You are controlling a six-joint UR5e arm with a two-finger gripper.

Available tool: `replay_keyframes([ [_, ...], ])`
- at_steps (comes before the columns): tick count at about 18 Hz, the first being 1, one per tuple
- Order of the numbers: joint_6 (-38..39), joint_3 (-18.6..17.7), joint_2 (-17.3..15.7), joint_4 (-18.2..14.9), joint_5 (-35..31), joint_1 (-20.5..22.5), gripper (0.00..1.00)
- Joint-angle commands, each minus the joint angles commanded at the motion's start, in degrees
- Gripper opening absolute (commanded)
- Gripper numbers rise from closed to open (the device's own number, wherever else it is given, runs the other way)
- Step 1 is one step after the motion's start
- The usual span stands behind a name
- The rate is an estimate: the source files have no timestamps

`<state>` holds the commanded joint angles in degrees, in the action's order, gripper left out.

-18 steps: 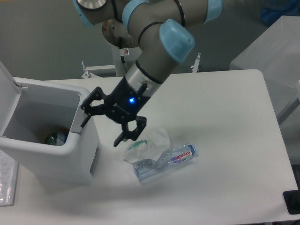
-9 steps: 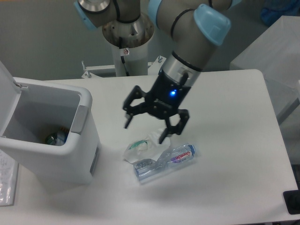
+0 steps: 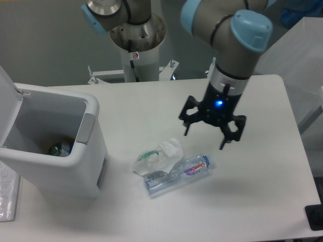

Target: Open the trash can

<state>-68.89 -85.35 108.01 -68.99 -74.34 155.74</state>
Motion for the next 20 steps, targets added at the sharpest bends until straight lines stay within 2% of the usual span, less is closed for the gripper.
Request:
replay_keyframes([
  [3,-3.4,2.6,2.5,-0.3,-3.7,1.5,1.0],
  [9,-7.4,6.6,6.6,-0.5,-10.2,1.0,1.0],
  [13,-7.8,6.5,7.4,0.0,-10.5,0.8,1.0],
  [20,-13.2,6.6,7.6,0.0,-12.5,1.1,1.0],
])
